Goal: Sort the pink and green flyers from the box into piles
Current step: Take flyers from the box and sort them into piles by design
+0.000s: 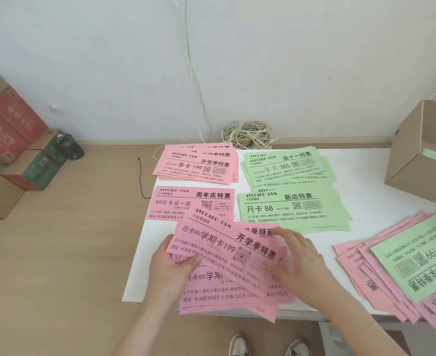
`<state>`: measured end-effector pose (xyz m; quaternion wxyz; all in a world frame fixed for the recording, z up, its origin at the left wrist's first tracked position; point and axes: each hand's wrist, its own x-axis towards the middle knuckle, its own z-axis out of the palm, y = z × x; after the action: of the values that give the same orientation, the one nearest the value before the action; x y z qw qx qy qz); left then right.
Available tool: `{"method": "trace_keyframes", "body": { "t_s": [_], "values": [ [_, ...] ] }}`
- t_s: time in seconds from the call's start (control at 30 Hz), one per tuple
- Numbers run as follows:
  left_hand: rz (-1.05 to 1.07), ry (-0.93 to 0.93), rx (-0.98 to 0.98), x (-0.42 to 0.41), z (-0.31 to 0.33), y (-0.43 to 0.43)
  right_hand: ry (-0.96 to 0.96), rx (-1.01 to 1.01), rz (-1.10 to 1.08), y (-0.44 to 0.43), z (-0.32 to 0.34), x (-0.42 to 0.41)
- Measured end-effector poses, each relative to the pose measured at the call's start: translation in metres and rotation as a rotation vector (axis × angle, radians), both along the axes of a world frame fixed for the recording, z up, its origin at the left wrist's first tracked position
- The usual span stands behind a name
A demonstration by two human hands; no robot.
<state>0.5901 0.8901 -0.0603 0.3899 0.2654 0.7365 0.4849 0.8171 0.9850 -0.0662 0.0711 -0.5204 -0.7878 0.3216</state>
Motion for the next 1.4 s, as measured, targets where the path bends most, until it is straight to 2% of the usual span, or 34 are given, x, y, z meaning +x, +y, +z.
{"method": "trace_keyframes", "body": {
  "t_s": [0.2,0.37,0.43,0.57,0.77,0.9,1.0,1.13,1.3,1.4],
  "values": [
    [0.019,-0.037,0.164,-0.007,0.012,0.005,0.426,-0.228,-0.177,0.006,0.012,0.0],
    [-0.014,-0.11,0.319,-0.014,0.021,0.011,0.608,0.044,-0.289,0.006,0.02,-0.002],
    [-0.067,-0.124,0.324,-0.021,0.018,0.013,0.594,0.09,-0.275,0.006,0.018,-0.001],
    [-0.203,-0.192,0.283,-0.032,0.005,0.011,0.519,0.034,-0.204,0.004,0.006,-0.001],
    [-0.264,0.165,0.07,-0.027,-0.006,0.013,0.478,-0.064,-0.199,0.007,-0.003,-0.002],
    [-0.189,0.066,0.077,-0.024,-0.008,0.019,0.532,-0.128,-0.182,0.008,0.0,-0.002],
    [-0.216,0.105,0.025,-0.014,-0.014,0.019,0.491,-0.208,-0.121,0.005,-0.005,-0.003],
    [-0.138,0.127,0.033,-0.004,-0.009,0.016,0.425,-0.178,-0.136,0.005,-0.013,0.003],
    [0.023,0.07,0.078,-0.011,0.01,0.03,0.572,-0.274,-0.207,0.03,0.007,-0.006],
    [0.127,0.073,0.139,-0.034,0.024,0.053,0.655,-0.26,-0.231,0.051,0.028,-0.024]
  ]
}}
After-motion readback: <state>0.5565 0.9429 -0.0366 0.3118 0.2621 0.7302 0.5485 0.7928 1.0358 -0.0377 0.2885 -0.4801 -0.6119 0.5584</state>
